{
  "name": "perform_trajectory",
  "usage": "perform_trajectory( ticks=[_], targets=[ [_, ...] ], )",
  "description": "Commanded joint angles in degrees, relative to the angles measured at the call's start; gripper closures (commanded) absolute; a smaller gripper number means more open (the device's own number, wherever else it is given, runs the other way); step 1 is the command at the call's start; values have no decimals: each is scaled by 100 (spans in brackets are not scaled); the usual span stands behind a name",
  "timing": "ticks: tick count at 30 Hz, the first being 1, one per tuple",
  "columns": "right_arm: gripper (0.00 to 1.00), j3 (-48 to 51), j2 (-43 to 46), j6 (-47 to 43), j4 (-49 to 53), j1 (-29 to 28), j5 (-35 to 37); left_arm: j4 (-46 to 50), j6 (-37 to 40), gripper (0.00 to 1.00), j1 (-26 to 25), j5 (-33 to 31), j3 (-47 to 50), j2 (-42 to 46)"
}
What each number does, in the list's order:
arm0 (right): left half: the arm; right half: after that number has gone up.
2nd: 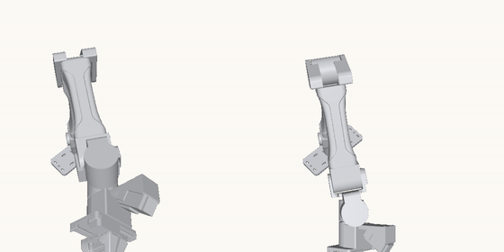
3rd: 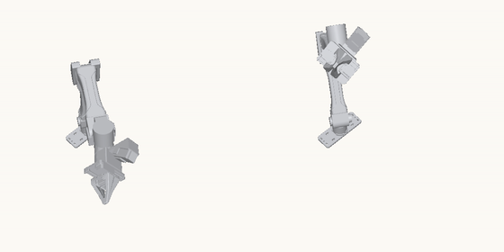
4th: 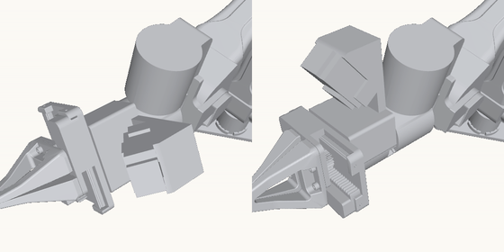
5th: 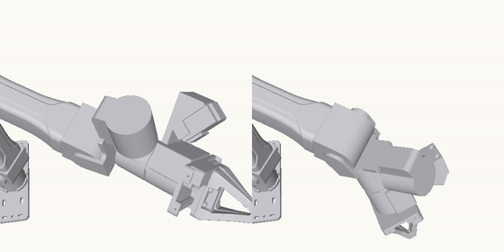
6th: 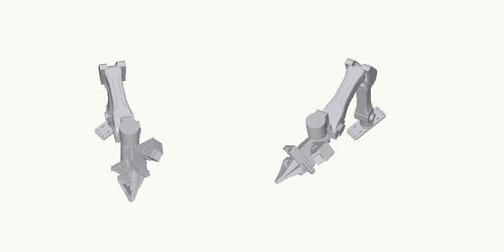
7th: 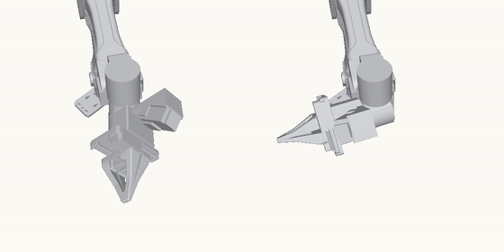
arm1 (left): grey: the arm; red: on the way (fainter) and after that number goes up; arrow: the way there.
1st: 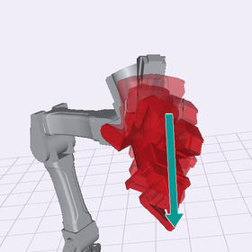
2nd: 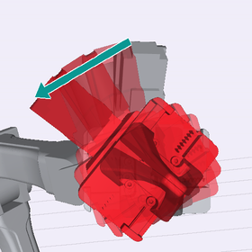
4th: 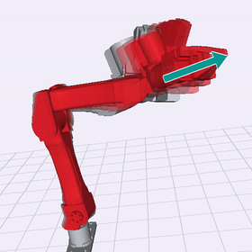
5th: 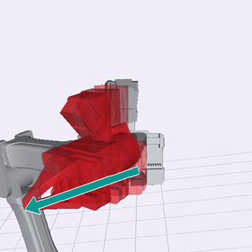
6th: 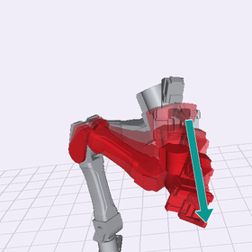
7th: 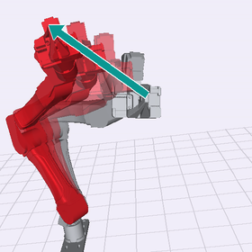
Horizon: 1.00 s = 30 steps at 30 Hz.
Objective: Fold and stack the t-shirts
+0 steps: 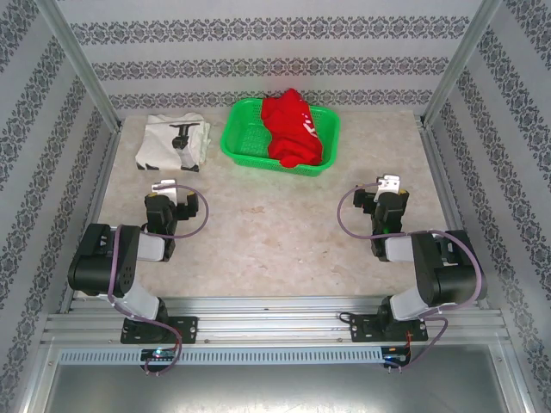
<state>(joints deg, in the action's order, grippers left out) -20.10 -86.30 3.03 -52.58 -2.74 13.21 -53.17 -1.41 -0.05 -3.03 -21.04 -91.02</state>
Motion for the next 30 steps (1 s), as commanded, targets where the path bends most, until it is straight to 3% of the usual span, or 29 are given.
perform_trajectory(
  ticks=[1, 22, 23, 25, 28, 30],
  targets=[
    [2, -47, -23, 50, -149, 37, -60, -62, 132, 0, -29, 92, -102, 23],
    [2, -81, 21, 74, -134, 37, -1, -9, 112, 0, -3, 138, -130, 32],
    [2, -122, 161, -34, 63, 33, -196, 10, 147, 0, -16, 131, -120, 122],
    [2, -479, 686, -245, 914, -292, 408, 1210, 184, 0, -78, 35, -462, 803],
    [2, -1658, 1656, 505, 4029, -323, 241, 3681, -250, 0, -145, -283, -1657, 1839],
    [2, -2576, 1883, 966, 5439, -313, -313, 4823, -628, 0, -243, -309, -2465, 2207]
  ],
)
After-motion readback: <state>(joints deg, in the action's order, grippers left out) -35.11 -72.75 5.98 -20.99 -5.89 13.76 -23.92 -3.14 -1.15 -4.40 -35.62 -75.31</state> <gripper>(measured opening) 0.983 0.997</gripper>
